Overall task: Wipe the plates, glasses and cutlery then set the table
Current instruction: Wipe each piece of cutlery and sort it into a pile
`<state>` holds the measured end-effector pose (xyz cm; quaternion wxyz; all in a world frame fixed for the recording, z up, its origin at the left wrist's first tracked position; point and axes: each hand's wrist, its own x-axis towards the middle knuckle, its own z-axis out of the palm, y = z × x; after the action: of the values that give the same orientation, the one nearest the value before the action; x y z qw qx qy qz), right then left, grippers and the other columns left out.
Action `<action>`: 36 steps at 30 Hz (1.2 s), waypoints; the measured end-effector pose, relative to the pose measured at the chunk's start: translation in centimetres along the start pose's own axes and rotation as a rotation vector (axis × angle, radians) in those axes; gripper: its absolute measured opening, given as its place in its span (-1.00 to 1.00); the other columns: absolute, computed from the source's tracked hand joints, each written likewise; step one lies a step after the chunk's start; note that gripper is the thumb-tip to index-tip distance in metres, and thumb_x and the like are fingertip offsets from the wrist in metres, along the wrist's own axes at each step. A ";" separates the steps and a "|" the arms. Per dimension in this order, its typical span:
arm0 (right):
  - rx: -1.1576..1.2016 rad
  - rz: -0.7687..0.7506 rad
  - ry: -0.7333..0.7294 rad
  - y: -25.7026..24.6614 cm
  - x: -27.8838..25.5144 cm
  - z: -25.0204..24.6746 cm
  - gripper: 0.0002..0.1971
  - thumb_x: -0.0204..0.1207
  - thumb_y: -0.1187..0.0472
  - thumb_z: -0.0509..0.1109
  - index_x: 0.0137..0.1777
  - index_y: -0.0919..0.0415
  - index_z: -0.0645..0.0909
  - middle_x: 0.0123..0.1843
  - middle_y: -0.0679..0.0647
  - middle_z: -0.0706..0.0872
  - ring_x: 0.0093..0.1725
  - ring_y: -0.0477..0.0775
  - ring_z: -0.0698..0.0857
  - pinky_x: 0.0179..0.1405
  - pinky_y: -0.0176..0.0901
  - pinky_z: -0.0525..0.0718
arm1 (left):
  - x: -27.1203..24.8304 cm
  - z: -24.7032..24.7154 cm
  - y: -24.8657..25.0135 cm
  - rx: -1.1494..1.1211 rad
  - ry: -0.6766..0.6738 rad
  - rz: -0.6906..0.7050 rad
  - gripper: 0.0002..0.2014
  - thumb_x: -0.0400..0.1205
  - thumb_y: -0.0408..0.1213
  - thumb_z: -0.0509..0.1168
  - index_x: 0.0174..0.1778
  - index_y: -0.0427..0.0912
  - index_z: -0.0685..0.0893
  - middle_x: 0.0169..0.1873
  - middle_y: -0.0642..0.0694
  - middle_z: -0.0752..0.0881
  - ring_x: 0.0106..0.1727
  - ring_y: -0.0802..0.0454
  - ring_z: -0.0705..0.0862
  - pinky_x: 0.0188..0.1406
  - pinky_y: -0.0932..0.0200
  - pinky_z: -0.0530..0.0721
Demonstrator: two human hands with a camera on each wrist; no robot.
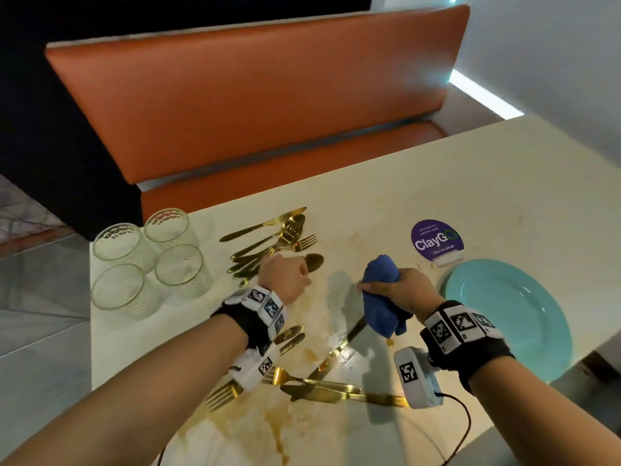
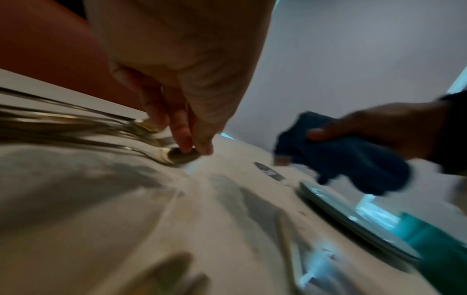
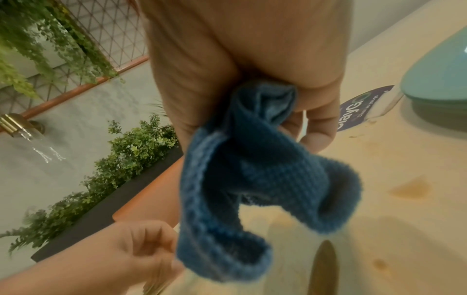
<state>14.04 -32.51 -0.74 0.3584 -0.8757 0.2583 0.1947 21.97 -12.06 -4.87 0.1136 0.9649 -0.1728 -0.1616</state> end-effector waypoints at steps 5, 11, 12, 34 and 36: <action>0.007 0.006 -0.008 0.6 -1.9 -0.1 -0.61 0.40 -0.17 0.44 -0.35 0.16 0.51 -0.40 0.08 0.63 -0.38 0.04 0.62 -0.39 -0.19 0.60 | -6.3 2.6 3.8 -0.004 -0.344 0.230 -0.76 0.51 -0.01 0.41 0.03 0.00 0.70 0.00 0.05 0.75 0.10 0.04 0.63 0.36 0.05 0.39; 0.059 0.030 0.024 2.3 -4.5 0.3 -0.56 0.36 -0.09 0.50 -0.06 0.31 0.57 -0.15 0.23 0.69 -0.16 0.21 0.67 -0.17 -0.06 0.65 | -11.0 5.3 5.8 0.320 -0.354 0.444 -0.78 0.54 -0.08 0.38 0.07 -0.02 0.72 0.07 -0.18 0.67 0.15 -0.17 0.53 0.15 0.03 0.45; 0.069 0.036 0.026 2.6 -4.9 0.4 -0.55 0.36 -0.10 0.50 -0.04 0.32 0.58 -0.15 0.23 0.70 -0.17 0.20 0.68 -0.19 -0.08 0.65 | -11.2 5.3 5.9 0.370 -0.334 0.466 -0.81 0.58 -0.12 0.33 0.06 -0.03 0.71 0.05 -0.17 0.69 0.15 -0.17 0.54 0.14 0.03 0.44; 0.268 0.018 0.017 3.9 -8.7 1.0 -0.58 0.49 -0.12 0.37 0.02 0.28 0.58 -0.05 0.22 0.72 -0.14 0.13 0.69 -0.15 -0.15 0.67 | -9.5 -0.5 1.9 0.030 -0.341 0.173 -0.76 0.61 -0.23 0.30 0.16 -0.05 0.74 0.11 -0.06 0.72 0.18 -0.03 0.63 0.23 0.13 0.60; 0.339 -0.018 -0.064 3.0 -9.0 1.5 -0.59 0.51 -0.14 0.31 0.04 0.25 0.60 0.05 0.24 0.73 0.01 0.19 0.71 0.09 -0.01 0.69 | -9.0 -2.1 1.9 -0.179 -0.286 0.111 -0.76 0.58 -0.24 0.36 0.16 -0.10 0.73 0.05 -0.05 0.73 0.08 0.04 0.65 0.15 0.17 0.61</action>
<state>4.95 -30.41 1.41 0.5109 -0.7982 0.2681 0.1731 14.20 -10.12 0.04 0.1820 0.9070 -0.2254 -0.3057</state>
